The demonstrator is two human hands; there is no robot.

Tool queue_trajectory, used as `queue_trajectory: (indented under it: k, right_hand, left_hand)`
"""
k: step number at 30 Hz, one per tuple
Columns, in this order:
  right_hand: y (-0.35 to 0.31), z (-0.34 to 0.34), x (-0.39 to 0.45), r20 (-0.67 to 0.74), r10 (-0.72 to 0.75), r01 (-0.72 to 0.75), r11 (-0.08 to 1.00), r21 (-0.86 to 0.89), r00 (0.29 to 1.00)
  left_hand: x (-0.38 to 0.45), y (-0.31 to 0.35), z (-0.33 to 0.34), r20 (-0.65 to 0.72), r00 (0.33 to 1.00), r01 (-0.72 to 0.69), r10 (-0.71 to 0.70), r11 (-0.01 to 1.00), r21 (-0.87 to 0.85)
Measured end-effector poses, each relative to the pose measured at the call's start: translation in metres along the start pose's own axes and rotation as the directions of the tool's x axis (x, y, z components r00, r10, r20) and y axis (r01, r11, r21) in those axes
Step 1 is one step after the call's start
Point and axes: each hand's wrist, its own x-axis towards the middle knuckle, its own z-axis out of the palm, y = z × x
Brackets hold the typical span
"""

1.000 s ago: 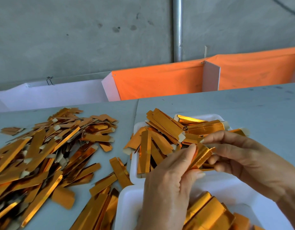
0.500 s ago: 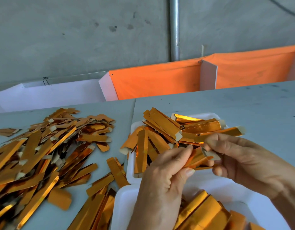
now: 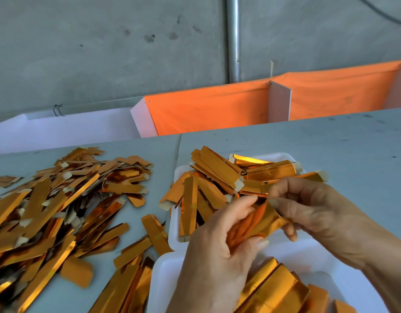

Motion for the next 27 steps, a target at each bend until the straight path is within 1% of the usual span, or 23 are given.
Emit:
queue_trajectory:
  k: [3,5,7,9,12,15,20,23,25,27]
  right_hand:
    - [0.0017,-0.0001,-0.0016,0.041,0.019,-0.024,0.992,0.126,0.999]
    - [0.0030,-0.0041,-0.0017,0.094,0.021,-0.041,0.974,0.221,0.995]
    - [0.0038,-0.0081,-0.0020,0.162,0.014,-0.056,0.964,0.259,0.987]
    - [0.0042,-0.0084,-0.0021,0.182,0.013,-0.055,0.972,0.229,0.983]
    - [0.0053,-0.0057,-0.0005,0.143,0.023,-0.050,0.981,0.187,0.989]
    - [0.0050,-0.0041,0.0006,0.127,0.032,-0.059,0.975,0.213,0.991]
    - [0.0032,-0.0037,-0.0008,0.158,0.022,-0.062,0.966,0.251,0.987]
    - [0.0031,-0.0038,-0.0009,0.150,0.027,-0.066,0.963,0.261,0.988]
    - [0.0020,-0.0021,-0.0011,0.116,0.025,-0.049,0.978,0.204,0.993]
    - [0.0023,-0.0005,-0.0008,0.058,0.020,-0.024,0.998,0.065,0.998]
  left_hand:
    - [-0.0002,0.0025,-0.0004,-0.025,0.999,0.047,-0.048,0.998,-0.043]
    - [0.0003,0.0028,-0.0007,-0.053,0.996,0.068,-0.071,0.996,-0.061]
    - [0.0007,0.0014,-0.0008,-0.089,0.993,0.075,-0.082,0.994,-0.080]
    - [0.0006,-0.0002,-0.0010,-0.116,0.990,0.074,-0.085,0.993,-0.091]
    - [0.0000,-0.0011,-0.0005,-0.109,0.992,0.058,-0.066,0.995,-0.079]
    - [0.0001,-0.0016,-0.0019,-0.093,0.995,0.041,-0.048,0.996,-0.085]
    - [0.0007,-0.0015,-0.0051,-0.076,0.997,0.004,-0.012,0.994,-0.109]
    - [0.0008,-0.0013,-0.0049,-0.066,0.998,-0.010,0.004,0.995,-0.098]
    - [0.0005,-0.0015,-0.0035,-0.057,0.998,-0.023,0.020,0.998,-0.050]
    - [-0.0002,-0.0015,-0.0011,-0.055,0.998,-0.034,0.037,0.998,0.045]
